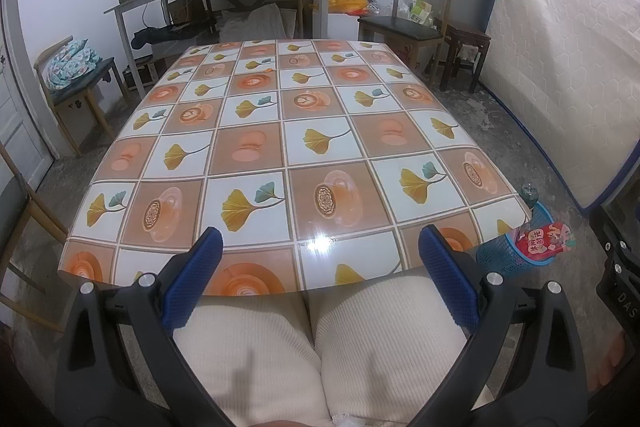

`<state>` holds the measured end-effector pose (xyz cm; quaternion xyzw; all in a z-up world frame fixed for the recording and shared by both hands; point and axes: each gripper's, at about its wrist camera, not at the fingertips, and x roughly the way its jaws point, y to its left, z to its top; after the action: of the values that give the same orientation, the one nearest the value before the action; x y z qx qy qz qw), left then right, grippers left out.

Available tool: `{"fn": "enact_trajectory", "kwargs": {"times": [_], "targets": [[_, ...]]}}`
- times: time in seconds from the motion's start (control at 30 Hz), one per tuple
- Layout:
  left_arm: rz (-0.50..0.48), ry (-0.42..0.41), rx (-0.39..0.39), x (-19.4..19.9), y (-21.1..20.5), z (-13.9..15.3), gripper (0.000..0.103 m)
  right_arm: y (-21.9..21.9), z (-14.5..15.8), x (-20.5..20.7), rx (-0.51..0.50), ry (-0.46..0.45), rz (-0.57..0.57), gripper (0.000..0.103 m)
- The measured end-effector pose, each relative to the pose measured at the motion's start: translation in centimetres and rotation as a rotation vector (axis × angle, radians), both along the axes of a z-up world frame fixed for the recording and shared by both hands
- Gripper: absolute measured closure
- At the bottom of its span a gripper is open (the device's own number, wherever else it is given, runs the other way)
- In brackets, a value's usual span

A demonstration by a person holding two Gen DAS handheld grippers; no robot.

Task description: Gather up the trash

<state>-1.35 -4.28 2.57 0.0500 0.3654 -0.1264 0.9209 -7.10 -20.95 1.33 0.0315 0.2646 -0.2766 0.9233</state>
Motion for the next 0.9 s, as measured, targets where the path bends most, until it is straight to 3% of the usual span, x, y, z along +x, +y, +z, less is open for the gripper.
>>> {"fn": "enact_trajectory", "kwargs": {"times": [0.9], "targets": [[0.001, 0.002, 0.000, -0.01, -0.02, 0.02, 0.008, -0.04, 0.09, 0.07, 0.004, -0.001, 0.006, 0.007]]}}
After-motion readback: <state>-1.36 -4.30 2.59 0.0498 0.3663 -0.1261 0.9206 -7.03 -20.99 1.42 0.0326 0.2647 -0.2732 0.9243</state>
